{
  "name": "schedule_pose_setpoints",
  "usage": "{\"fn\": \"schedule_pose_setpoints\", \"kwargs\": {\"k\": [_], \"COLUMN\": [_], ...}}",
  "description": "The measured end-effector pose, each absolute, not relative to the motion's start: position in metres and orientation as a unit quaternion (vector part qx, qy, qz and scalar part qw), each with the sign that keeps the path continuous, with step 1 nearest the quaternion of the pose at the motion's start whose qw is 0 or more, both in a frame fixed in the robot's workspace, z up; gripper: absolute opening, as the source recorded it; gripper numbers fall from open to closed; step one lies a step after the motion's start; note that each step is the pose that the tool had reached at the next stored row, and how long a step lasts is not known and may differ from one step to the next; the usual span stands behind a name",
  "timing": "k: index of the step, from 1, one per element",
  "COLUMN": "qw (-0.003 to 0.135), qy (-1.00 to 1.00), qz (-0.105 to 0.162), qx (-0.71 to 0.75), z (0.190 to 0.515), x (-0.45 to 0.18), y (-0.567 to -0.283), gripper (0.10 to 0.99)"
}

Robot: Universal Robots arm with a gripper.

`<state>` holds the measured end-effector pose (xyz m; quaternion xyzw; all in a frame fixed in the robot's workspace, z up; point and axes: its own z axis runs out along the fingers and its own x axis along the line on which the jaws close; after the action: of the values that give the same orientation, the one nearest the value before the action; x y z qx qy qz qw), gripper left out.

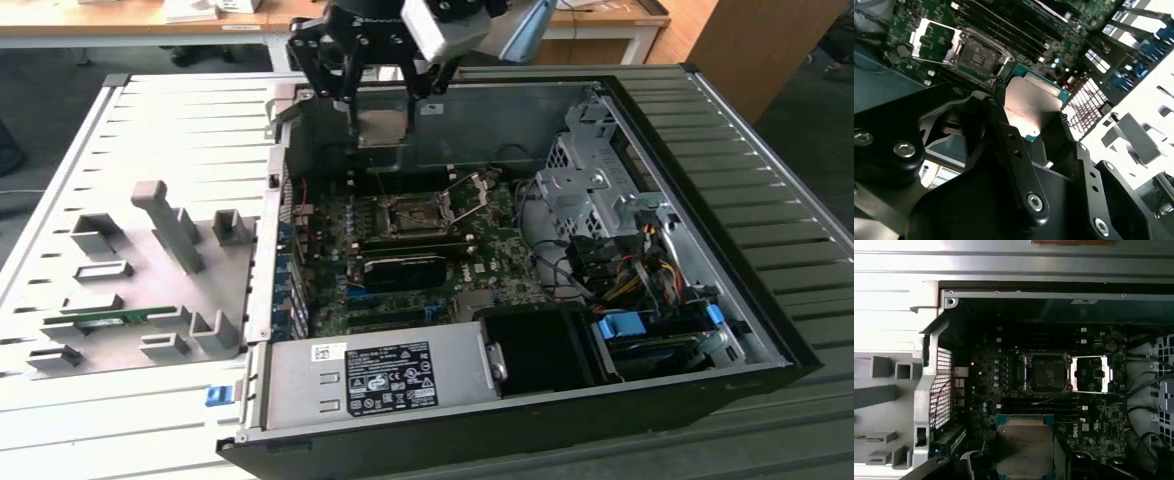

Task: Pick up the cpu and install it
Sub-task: 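Pick up the cpu and move it towards the insertion slot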

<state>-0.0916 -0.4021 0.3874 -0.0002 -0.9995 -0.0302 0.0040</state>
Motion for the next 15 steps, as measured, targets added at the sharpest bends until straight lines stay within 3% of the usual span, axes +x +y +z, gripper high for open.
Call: {"fn": "schedule_pose_setpoints", "kwargs": {"k": [15], "qw": [0.004], "qy": [-1.000], "qz": [-0.030], "qx": [0.000], "z": [0.381], "x": [-0.032], "y": [-0.402], "gripper": [0.541]}}
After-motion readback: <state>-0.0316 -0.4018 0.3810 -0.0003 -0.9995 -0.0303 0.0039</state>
